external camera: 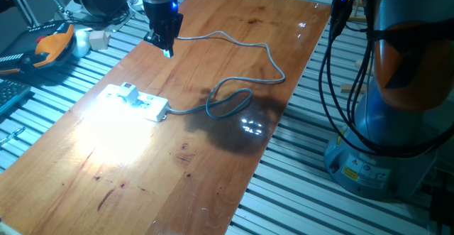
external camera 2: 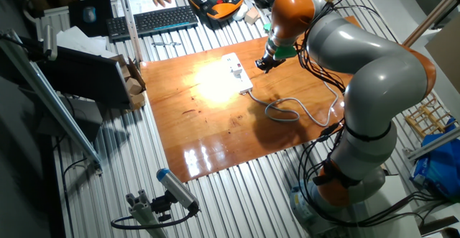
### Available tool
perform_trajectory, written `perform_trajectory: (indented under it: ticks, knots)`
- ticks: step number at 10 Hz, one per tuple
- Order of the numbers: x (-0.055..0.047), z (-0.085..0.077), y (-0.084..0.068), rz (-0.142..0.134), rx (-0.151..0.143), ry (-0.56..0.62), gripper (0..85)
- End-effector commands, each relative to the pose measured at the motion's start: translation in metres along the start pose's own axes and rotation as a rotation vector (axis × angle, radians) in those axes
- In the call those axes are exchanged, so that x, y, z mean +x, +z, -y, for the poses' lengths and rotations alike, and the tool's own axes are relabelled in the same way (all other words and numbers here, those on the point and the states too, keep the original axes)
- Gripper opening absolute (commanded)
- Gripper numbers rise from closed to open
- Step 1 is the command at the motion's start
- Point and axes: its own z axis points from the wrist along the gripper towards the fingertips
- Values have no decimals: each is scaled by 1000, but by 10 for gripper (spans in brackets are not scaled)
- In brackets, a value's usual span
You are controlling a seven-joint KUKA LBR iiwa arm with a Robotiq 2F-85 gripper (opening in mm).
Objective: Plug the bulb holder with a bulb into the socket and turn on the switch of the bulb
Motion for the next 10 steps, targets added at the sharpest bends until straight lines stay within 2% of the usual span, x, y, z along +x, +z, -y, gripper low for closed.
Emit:
perform_trajectory:
  ticks: [1, 5, 6, 9, 10]
  knots:
    - [0, 0, 0, -2, 0, 0, 0]
    - [1, 2, -2, -10, -6, 2, 0]
    - [1, 4, -1, -14, -28, 10, 0]
    - [2, 6, -2, -17, -21, 5, 0]
    - [2, 6, -3, -16, -4, -3, 0]
